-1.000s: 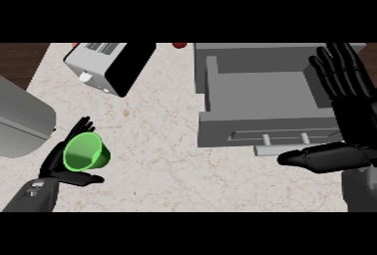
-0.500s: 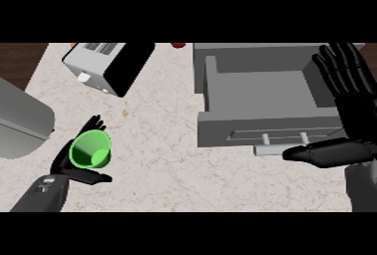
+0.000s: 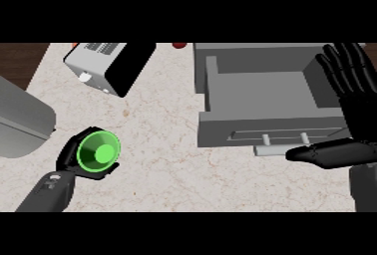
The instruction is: Pick up the cup, place it into the drawer and close the drawer
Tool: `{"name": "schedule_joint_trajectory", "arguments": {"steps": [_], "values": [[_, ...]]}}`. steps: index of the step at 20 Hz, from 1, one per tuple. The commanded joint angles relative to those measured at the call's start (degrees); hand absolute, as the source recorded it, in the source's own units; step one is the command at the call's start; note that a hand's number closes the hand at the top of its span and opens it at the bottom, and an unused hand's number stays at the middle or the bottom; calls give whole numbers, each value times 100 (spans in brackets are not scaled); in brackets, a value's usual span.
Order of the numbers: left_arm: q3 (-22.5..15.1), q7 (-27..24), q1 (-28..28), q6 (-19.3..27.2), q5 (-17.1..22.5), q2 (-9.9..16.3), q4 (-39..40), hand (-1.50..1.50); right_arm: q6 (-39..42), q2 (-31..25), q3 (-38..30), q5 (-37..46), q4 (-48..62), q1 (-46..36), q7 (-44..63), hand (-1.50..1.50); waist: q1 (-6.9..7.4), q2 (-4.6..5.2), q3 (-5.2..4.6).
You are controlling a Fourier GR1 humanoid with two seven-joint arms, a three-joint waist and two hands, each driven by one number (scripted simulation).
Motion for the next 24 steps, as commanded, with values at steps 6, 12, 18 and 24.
{"name": "schedule_joint_trajectory", "arguments": {"steps": [6,12,18,24], "values": [[1065,-882,-72,1610,843,-747,-82,150,-110,42,-105,-61,18,-56,71,-150,90,-20,11],[1052,-857,-580,1116,988,-1060,-433,150,37,-51,-195,-96,68,109,-75,-150,122,-63,30],[671,234,-1143,1224,947,-1241,-1397,150,188,-210,-344,-128,37,315,-145,-150,236,-124,45],[253,1540,-1679,1411,910,-1473,-2323,150,48,-115,-245,-36,-87,264,7,-150,238,-134,43]]}}
